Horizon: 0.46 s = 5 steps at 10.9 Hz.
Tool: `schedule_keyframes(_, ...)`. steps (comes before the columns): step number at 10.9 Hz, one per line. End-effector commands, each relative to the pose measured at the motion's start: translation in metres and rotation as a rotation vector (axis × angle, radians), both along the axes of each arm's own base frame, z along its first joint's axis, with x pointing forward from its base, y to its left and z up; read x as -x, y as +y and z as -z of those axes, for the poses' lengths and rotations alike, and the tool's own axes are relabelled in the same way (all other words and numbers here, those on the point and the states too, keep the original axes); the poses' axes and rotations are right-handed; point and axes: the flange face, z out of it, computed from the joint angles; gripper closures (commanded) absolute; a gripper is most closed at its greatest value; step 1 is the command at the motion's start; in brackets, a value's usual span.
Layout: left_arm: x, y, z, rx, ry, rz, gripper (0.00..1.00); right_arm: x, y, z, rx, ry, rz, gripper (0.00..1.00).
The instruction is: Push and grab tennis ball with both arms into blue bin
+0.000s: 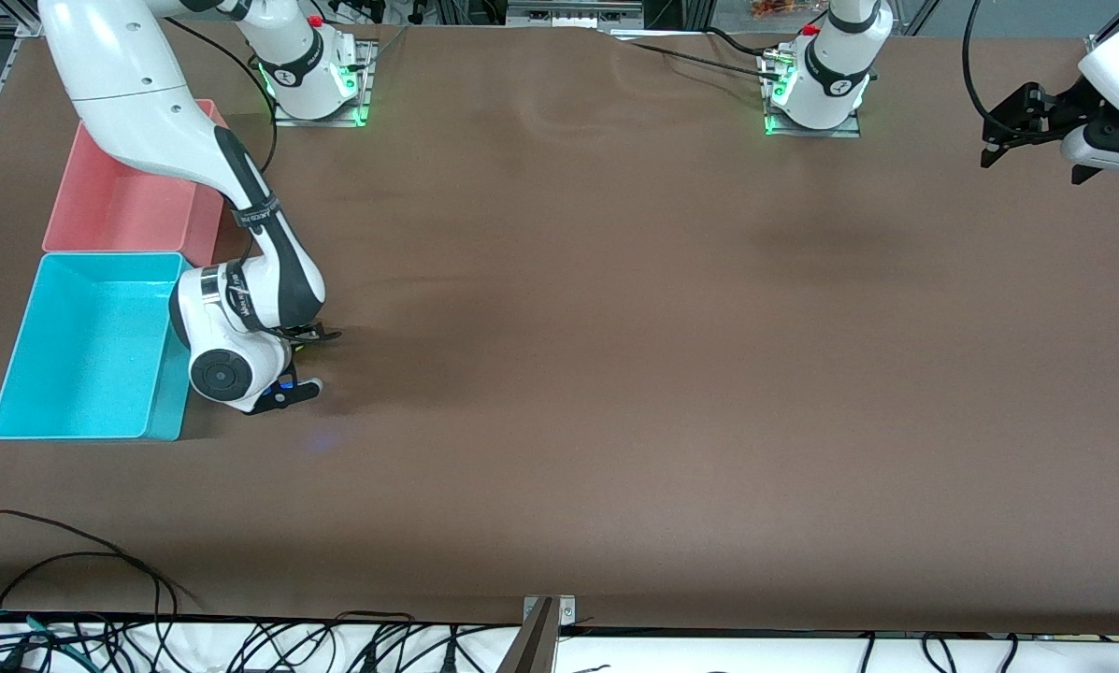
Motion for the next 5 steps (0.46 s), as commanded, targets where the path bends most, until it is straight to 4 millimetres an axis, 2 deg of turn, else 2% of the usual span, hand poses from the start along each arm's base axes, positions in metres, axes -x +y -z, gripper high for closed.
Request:
schedule_keyframes(1,0.001,-0.019,-0.006,-0.012,-0.01,-0.169,0.0,-0.002,-0.002,0.003,0.005,0.008,-0.018,0.73)
schedule_keyframes(2,0.0,-0.021,-0.005,0.019,-0.009,-0.199,0.0,-0.004,0.004,-0.003,0.003,-0.002,-0.02,0.78)
schedule_keyframes(3,-0.001,-0.018,-0.005,0.035,-0.009,-0.207,0.0,-0.005,0.002,-0.006,-0.006,-0.006,-0.016,0.78)
schedule_keyframes(5,-0.002,-0.016,-0.005,0.039,-0.015,-0.213,0.0,-0.019,0.001,-0.045,-0.014,-0.05,-0.016,0.78)
